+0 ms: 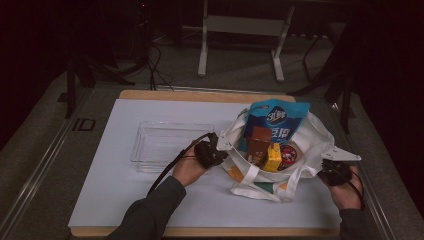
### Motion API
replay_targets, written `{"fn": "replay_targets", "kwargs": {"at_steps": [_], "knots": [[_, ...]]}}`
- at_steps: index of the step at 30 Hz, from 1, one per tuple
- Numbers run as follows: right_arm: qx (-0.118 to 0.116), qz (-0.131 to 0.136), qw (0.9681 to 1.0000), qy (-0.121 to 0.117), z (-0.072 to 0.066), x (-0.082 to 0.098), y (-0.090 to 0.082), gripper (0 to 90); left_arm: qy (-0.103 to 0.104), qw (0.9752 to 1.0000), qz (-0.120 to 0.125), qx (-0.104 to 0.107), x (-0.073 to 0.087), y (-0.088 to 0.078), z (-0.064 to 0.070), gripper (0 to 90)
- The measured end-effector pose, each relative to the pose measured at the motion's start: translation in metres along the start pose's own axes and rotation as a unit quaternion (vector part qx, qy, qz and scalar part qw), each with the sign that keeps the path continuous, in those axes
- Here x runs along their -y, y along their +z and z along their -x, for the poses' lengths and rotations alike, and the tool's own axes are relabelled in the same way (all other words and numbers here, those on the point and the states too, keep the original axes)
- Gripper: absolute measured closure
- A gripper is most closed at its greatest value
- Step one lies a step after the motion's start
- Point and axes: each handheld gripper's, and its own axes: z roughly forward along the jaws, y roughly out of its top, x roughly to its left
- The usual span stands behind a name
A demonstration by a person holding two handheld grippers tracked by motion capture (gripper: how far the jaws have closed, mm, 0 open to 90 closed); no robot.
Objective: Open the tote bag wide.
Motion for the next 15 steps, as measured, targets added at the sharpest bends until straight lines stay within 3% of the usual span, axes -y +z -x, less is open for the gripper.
{"fn": "replay_targets", "kwargs": {"at_steps": [5, 12, 15], "knots": [[-0.004, -0.017, 0.9997, 0.015, 0.000, 0.013, 0.012, 89.1, 0.002, 1.0000, -0.008, 0.003, -0.002, 0.008, 0.003, 85.6], [-0.006, -0.038, 0.9988, 0.029, -0.001, 0.022, 0.025, 89.2, -0.011, 0.9997, -0.019, 0.006, -0.001, 0.018, 0.004, 86.5], [-0.008, -0.048, 0.9981, 0.038, -0.001, 0.025, 0.030, 89.2, 0.001, 0.9994, -0.032, -0.014, -0.002, 0.021, 0.007, 86.9]]}}
